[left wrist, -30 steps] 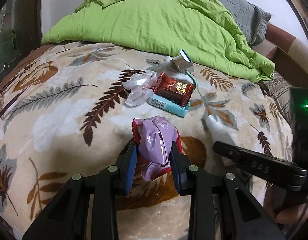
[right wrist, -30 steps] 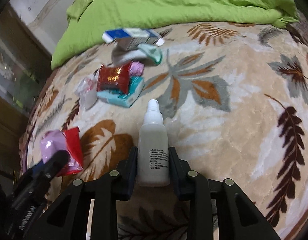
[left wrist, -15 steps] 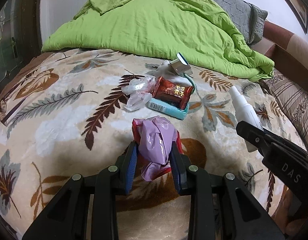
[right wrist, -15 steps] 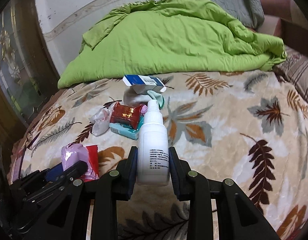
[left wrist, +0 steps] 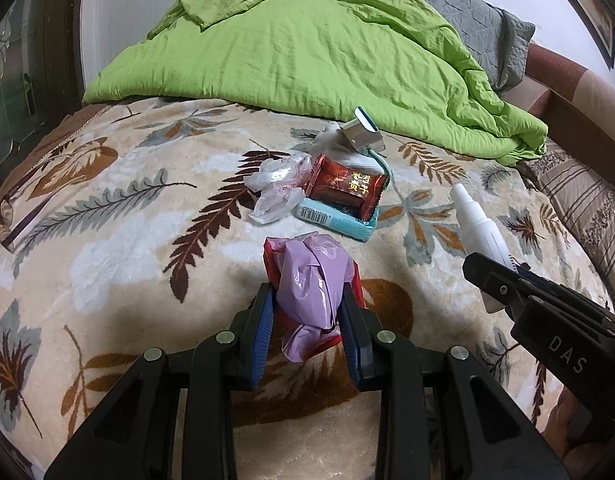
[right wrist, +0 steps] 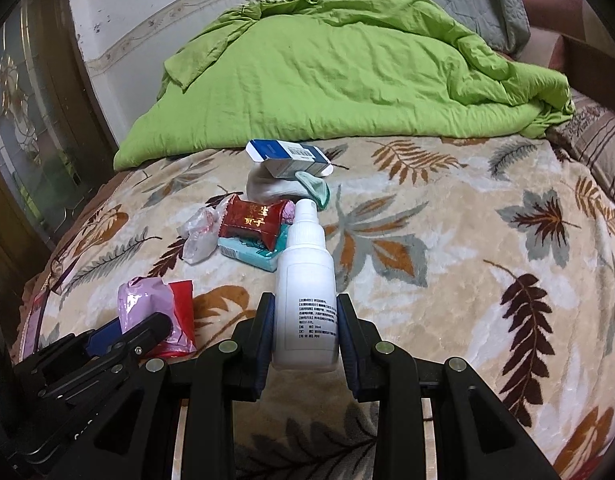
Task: Collect trash
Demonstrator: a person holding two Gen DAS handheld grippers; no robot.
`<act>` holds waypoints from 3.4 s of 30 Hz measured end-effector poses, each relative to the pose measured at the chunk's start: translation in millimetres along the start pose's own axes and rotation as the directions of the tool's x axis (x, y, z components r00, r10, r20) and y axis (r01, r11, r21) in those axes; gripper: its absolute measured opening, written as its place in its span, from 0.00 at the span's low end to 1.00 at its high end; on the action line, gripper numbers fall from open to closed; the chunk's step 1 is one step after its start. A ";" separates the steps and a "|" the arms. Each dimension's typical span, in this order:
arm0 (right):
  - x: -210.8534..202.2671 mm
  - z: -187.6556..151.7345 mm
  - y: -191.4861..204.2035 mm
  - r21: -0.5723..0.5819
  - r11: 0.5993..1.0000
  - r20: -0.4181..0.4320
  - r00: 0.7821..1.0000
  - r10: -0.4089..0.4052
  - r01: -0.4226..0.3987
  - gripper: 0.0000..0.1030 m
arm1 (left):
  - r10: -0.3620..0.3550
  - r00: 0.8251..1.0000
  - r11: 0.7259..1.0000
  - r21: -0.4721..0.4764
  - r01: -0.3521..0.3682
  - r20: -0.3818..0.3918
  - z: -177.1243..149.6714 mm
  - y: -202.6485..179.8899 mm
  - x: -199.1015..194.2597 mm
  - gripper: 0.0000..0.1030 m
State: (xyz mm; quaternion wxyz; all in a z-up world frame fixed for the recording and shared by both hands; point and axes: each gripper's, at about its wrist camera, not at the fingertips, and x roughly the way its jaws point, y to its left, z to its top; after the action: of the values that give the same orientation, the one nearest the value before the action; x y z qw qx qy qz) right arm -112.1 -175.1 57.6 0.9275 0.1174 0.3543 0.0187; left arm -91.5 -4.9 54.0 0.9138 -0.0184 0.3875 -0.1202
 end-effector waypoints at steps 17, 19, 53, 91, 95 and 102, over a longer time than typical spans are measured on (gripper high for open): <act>-2.5 0.5 3.4 -0.013 1.000 0.014 1.000 0.016 -0.015 0.31 | 0.011 0.999 1.000 0.002 -0.011 0.034 2.3 0.0 -5.1 0.29; -2.9 0.7 4.0 -0.015 1.000 0.016 1.000 0.016 -0.016 0.31 | 0.012 0.999 1.000 0.001 -0.012 0.035 2.3 0.2 -5.3 0.29; -3.4 1.2 5.6 -0.015 0.999 0.018 0.999 0.044 -0.043 0.31 | 0.010 0.999 1.000 -0.008 -0.010 0.049 3.2 0.9 -7.7 0.29; -7.0 0.9 3.5 0.004 0.998 0.025 0.998 0.057 -0.057 0.31 | 0.008 0.999 1.000 -0.003 -0.007 0.052 3.1 -0.5 -9.2 0.29; -15.9 -1.9 2.6 0.007 0.997 0.014 0.997 0.071 -0.071 0.31 | -0.007 0.998 1.000 0.000 0.007 0.059 3.6 -1.5 -12.6 0.29; -50.3 -14.2 -13.8 0.037 0.995 0.013 0.996 0.093 -0.093 0.31 | -0.059 0.996 0.998 0.038 0.057 0.068 2.8 -14.6 -27.4 0.29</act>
State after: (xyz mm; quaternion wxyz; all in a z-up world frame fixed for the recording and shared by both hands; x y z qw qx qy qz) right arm -159.8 -191.5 77.1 0.9254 0.1510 0.3434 0.0545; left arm -110.8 -12.8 77.1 0.9230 -0.0174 0.3526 -0.1529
